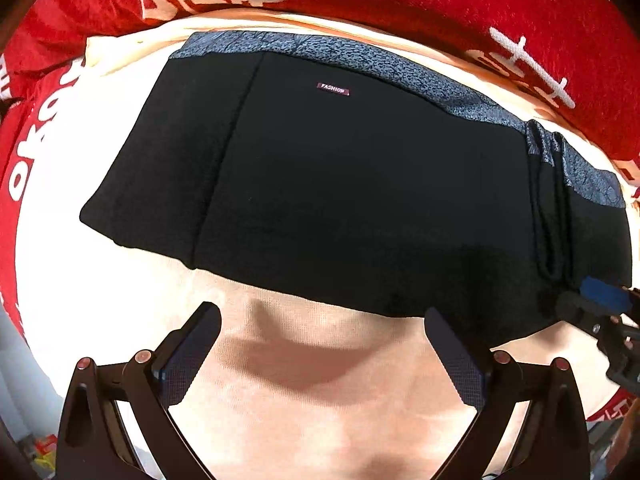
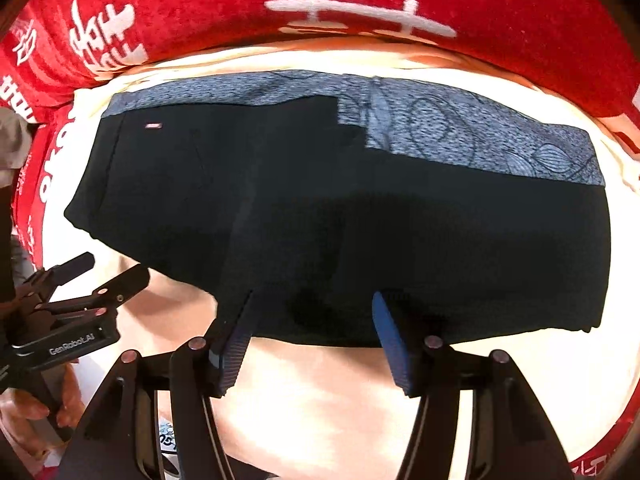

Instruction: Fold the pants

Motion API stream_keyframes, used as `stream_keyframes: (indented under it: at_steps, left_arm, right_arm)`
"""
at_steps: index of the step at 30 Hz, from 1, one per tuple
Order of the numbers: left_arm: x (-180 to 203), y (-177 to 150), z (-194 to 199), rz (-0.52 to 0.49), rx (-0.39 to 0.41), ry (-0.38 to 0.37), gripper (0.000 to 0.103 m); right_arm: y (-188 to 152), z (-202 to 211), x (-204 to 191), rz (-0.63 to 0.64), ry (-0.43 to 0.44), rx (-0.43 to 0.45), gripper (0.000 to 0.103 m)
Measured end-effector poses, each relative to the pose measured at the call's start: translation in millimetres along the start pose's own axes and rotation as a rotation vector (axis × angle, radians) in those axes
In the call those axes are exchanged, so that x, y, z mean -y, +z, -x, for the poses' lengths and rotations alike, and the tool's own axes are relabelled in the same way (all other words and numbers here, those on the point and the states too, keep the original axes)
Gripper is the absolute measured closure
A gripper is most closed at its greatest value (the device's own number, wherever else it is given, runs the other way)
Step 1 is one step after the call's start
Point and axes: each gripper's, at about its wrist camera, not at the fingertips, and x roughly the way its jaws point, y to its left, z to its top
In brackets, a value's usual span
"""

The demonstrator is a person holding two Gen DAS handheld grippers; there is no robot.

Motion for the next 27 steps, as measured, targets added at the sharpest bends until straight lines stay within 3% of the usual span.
stream_keyframes:
  at_steps: [6,17,22,27]
  left_arm:
    - [-14.6,-8.1,-8.2,0.037,-0.007,-0.05,0.001]
    - [-102.1,1.4,9.6,0.223,0.089,-0.209,0.001]
    - [-121.9,6.0,26.9,0.296,0.106,-0.288,0.001]
    - [-126.6,6.8,19.0,0.385,0.111,-0.379,0.001]
  right_arm:
    - [-1.2,-5.1,-26.5,0.063,0.102,-0.031,0.04]
    - [0.6,-33.1,-35.9,0.076,0.092,-0.088,0.04]
    - [4.8,-39.4,-44.0,0.075,0.095,-0.086,0.04]
    - [2.4,-35.9,-44.9,0.089,0.085,-0.089,0.04]
